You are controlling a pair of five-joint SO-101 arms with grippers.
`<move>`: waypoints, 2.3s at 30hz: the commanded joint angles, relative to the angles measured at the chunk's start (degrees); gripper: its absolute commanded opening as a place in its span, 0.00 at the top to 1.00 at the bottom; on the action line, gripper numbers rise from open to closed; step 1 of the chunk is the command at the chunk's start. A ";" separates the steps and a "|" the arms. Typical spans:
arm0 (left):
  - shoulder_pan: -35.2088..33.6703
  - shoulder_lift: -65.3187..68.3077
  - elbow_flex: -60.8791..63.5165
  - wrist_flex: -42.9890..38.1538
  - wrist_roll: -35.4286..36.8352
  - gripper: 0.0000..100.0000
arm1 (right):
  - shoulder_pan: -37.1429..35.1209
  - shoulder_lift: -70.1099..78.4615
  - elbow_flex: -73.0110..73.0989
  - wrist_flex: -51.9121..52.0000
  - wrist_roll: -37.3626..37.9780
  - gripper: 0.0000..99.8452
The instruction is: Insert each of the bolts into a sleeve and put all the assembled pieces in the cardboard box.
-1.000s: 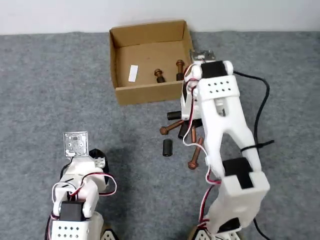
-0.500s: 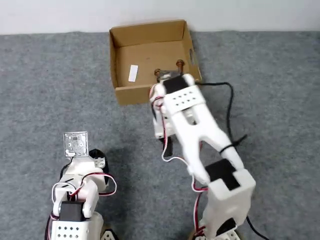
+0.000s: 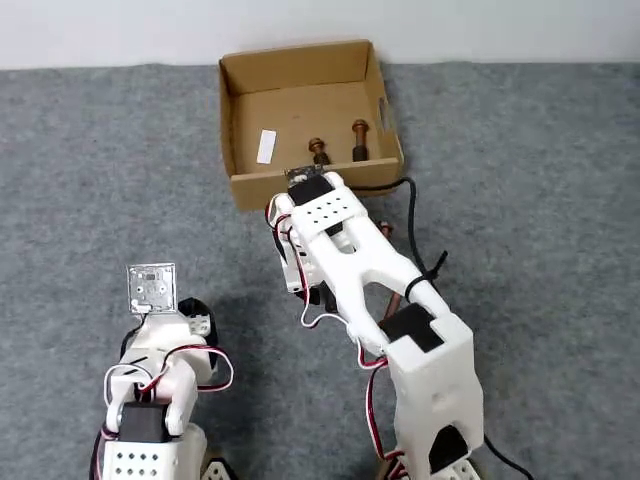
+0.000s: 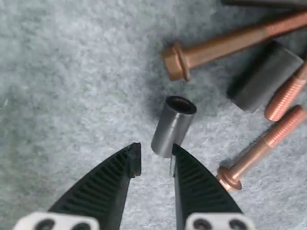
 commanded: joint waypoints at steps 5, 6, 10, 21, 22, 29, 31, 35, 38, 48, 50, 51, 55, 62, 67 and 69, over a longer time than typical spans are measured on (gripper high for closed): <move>-0.09 0.00 -0.40 0.44 0.53 0.99 | 1.89 -0.57 -0.62 -0.48 -0.09 0.90; -0.09 0.00 -0.40 0.44 0.53 0.99 | 1.89 -0.57 -0.62 -0.22 -0.09 0.90; -0.09 0.00 -0.40 0.44 0.53 0.99 | 1.89 -0.66 -0.62 0.13 -0.09 0.90; -0.09 0.00 -0.40 0.44 0.53 0.99 | 2.15 0.04 -0.62 -2.07 -0.09 0.80; -0.09 0.00 -0.40 0.44 0.53 0.99 | 2.15 0.04 -0.53 -2.33 -0.09 0.79; -0.09 0.00 -0.40 0.44 0.53 0.99 | 2.07 4.00 -0.62 -3.38 -0.09 0.85; -0.09 0.00 -0.40 0.44 0.53 0.99 | 2.07 5.32 -0.62 -4.26 -0.09 0.87; -0.09 0.00 -0.40 0.44 0.53 0.99 | 2.15 6.55 -1.93 -5.23 -0.09 0.94; -0.09 0.00 -0.40 0.44 0.53 0.99 | 2.24 5.85 -4.31 -4.09 -0.09 0.99; 0.26 0.00 -0.40 0.53 0.53 0.99 | 2.24 -6.11 -11.96 11.03 -0.18 0.99; 0.35 -0.09 -0.40 1.23 0.53 0.99 | 2.24 -10.77 -11.69 13.14 -0.18 0.99; 0.44 -0.35 -0.40 1.93 0.53 0.99 | 2.33 -13.32 -11.25 13.41 -0.18 0.99; 0.44 -0.35 -0.40 2.37 0.53 0.99 | 4.70 -24.48 -5.89 13.41 -0.18 0.99; 0.53 -0.35 -1.45 2.11 0.18 0.99 | 13.41 -41.98 9.67 13.32 -0.18 0.99; 5.19 0.00 -6.02 2.46 0.18 0.99 | 17.89 -55.96 22.51 10.33 -0.18 0.99; 7.21 0.00 -8.40 2.11 0.18 0.99 | 20.09 -62.02 27.52 7.60 -0.18 0.99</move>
